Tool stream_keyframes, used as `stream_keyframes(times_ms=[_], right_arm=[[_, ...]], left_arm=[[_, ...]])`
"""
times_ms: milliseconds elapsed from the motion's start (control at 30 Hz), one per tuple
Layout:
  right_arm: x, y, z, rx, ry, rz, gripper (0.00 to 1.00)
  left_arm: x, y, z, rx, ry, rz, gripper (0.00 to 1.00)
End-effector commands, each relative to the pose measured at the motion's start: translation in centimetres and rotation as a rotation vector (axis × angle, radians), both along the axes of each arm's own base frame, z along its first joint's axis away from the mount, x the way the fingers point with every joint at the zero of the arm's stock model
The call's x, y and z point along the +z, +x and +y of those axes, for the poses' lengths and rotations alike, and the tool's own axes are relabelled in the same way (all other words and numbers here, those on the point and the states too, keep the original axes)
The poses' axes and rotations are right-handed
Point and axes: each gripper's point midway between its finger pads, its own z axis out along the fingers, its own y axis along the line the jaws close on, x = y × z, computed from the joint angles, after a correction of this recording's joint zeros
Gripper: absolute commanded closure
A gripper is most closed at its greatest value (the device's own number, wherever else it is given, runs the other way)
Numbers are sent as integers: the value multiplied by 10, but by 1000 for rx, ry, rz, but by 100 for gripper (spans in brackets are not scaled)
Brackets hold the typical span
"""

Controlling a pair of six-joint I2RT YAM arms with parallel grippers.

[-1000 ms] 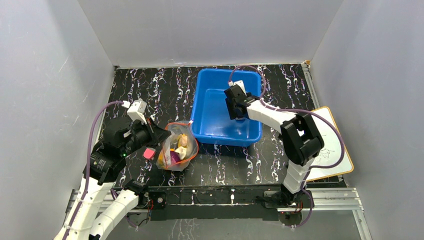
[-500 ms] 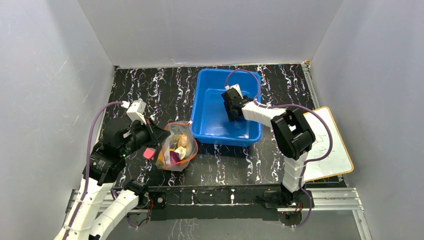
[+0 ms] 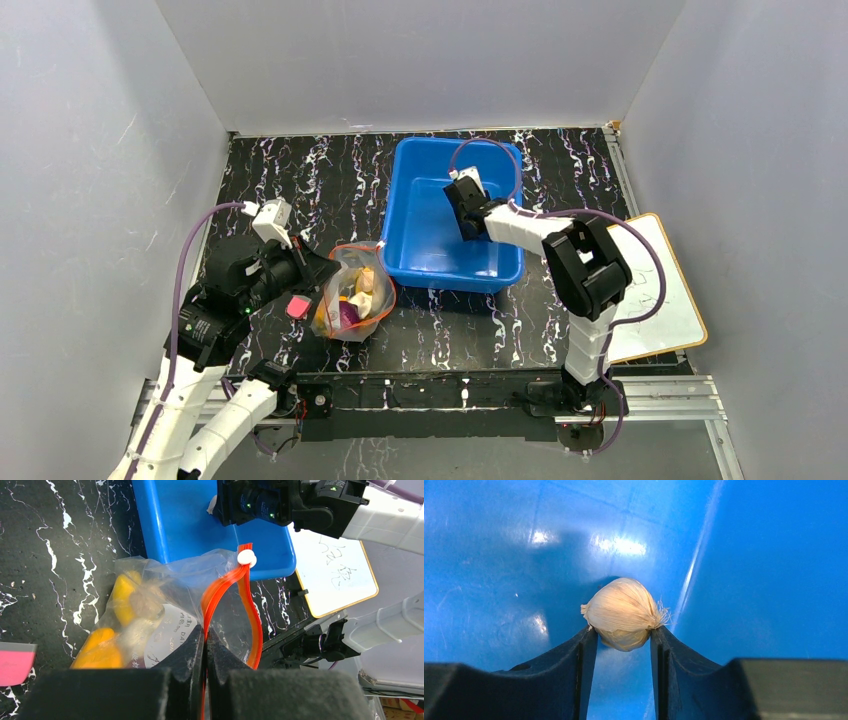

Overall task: Place the food in the zip-top bag and seal the zipper
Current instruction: Pick up the fake vegetable from the bin.

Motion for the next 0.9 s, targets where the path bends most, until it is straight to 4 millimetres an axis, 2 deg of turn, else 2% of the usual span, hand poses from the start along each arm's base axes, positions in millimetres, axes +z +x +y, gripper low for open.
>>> stream_keyframes(times_ms=[0, 267, 300, 500, 633, 733, 867], right_arm=[[32, 4, 0, 6, 44, -77, 68], [54, -10, 6, 26, 99, -75, 69], [69, -13, 9, 34, 124, -97, 69], [111, -28, 22, 92, 195, -151, 69], [148, -41, 35, 144, 289, -199, 70], [178, -55, 50, 208, 376, -237, 70], [218, -83, 76, 349, 507, -276, 70]], left_arm=[[21, 1, -3, -13, -26, -59, 100], [18, 2, -5, -19, -31, -50, 100], [17, 2, -5, -19, -32, -47, 100], [13, 3, -7, -22, -35, -39, 100], [12, 4, -7, -23, -37, -38, 100], [12, 5, -8, -21, -38, -34, 100], [10, 4, -8, -20, -44, -26, 100]])
